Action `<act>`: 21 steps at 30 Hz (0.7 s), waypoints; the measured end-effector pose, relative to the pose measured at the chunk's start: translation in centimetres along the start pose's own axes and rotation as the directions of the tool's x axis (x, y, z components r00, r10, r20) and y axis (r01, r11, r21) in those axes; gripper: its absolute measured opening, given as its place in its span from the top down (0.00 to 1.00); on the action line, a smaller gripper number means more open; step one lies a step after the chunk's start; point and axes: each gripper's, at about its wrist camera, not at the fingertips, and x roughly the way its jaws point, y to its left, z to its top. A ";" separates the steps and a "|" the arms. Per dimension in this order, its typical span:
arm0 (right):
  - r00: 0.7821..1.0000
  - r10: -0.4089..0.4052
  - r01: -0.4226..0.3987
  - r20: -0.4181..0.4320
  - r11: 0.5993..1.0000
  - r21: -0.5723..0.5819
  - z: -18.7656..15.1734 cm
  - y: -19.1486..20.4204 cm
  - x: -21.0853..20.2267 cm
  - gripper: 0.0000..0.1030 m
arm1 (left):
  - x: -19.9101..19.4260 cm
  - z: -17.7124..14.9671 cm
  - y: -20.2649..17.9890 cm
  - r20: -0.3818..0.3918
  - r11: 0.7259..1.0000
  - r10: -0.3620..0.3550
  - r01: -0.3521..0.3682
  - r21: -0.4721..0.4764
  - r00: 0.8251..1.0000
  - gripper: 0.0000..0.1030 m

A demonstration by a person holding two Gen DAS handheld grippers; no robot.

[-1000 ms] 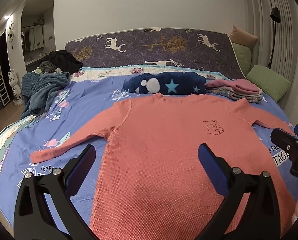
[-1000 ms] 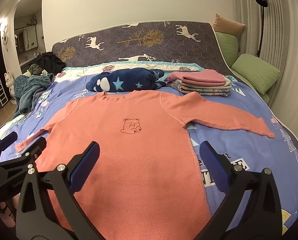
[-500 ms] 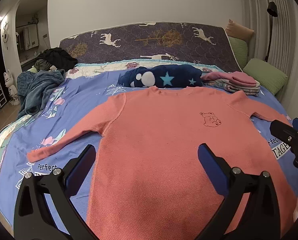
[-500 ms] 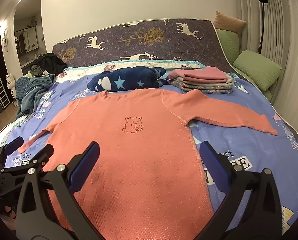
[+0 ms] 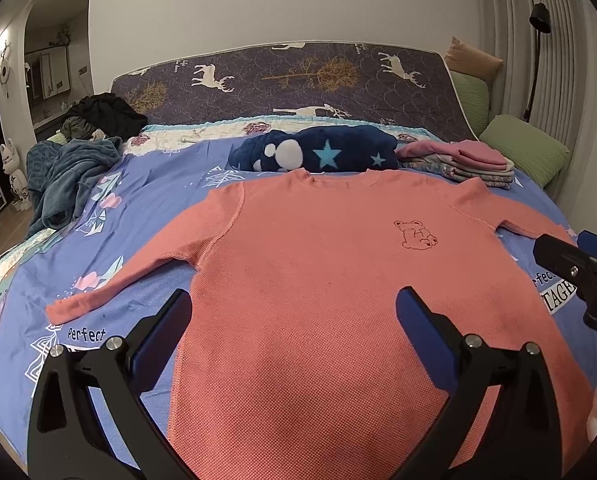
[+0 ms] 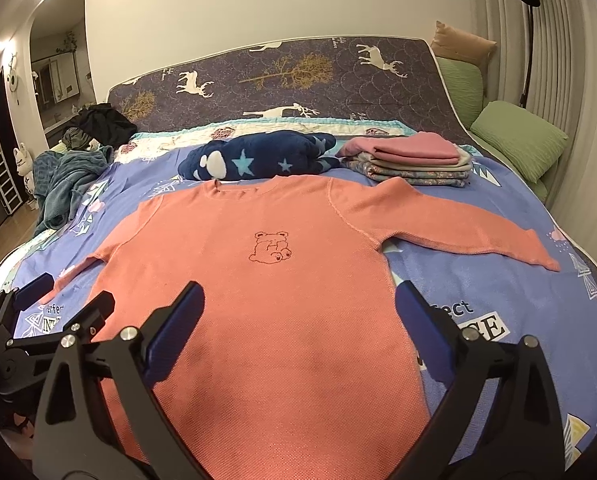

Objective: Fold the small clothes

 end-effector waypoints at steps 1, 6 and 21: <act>1.000 0.000 0.000 -0.002 1.000 -0.001 0.0 0.0 0.0 0.08 | 0.1 0.0 0.1 -0.002 1.000 -0.003 0.003 -0.004 1.000 0.01; 1.000 -0.001 0.001 -0.009 1.000 -0.002 0.0 0.0 0.2 0.14 | 0.1 -0.1 0.3 -0.001 1.000 -0.015 0.015 -0.012 1.000 0.01; 0.991 0.120 -0.117 -0.052 0.992 0.055 -0.6 -1.1 1.8 0.40 | 2.6 -0.5 9.4 -0.012 0.931 -0.151 0.138 -0.338 0.988 0.14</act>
